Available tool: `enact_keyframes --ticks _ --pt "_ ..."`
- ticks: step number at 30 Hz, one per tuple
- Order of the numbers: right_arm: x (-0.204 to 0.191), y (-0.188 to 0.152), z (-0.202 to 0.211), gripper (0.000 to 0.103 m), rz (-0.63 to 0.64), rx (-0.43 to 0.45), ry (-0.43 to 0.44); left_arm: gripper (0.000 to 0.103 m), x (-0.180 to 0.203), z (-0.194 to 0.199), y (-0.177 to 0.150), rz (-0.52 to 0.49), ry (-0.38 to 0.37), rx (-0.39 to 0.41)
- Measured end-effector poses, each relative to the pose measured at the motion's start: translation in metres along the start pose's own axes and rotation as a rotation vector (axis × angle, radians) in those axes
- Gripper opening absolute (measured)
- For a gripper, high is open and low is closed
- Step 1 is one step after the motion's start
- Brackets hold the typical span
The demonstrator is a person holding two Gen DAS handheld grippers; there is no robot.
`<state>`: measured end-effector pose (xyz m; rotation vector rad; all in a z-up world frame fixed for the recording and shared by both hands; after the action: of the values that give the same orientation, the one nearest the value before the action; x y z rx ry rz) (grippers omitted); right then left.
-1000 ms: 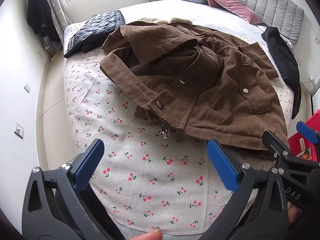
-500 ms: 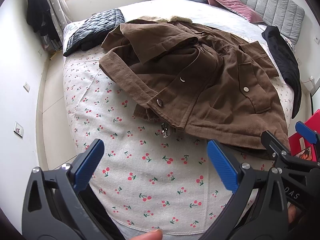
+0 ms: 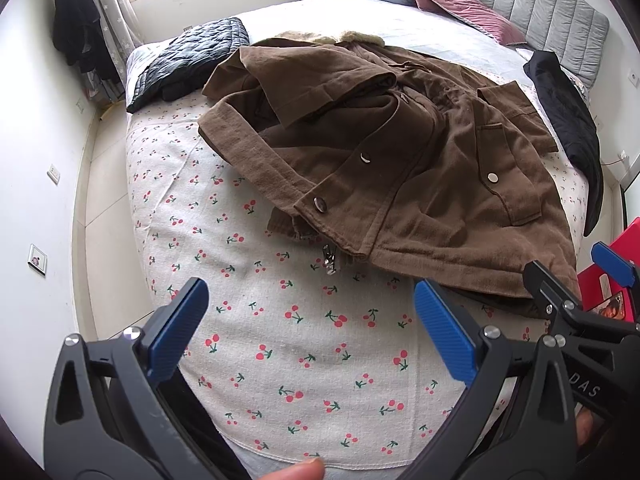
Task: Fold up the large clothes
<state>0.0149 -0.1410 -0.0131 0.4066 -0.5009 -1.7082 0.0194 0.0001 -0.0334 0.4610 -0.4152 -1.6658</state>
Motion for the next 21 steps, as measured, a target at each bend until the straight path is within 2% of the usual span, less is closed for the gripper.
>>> enact_keyframes --ticks 21 --pt "0.0013 -0.003 -0.0033 0.102 0.0 -0.007 -0.002 0.102 -0.0003 -0.0013 -0.0014 0.0 -0.001 -0.003"
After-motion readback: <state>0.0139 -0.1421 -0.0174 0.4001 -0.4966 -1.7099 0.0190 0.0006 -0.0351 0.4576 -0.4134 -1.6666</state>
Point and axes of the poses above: each gripper's, at about its wrist camera, not at the fingertips, and z roughly against the way its jaws point, x to its right, y to its top, the point moved 3 cm from there along -z, roughly the way its jaws point, and after that the axes turned 2 degrees about -x, right-handed, at the moved point
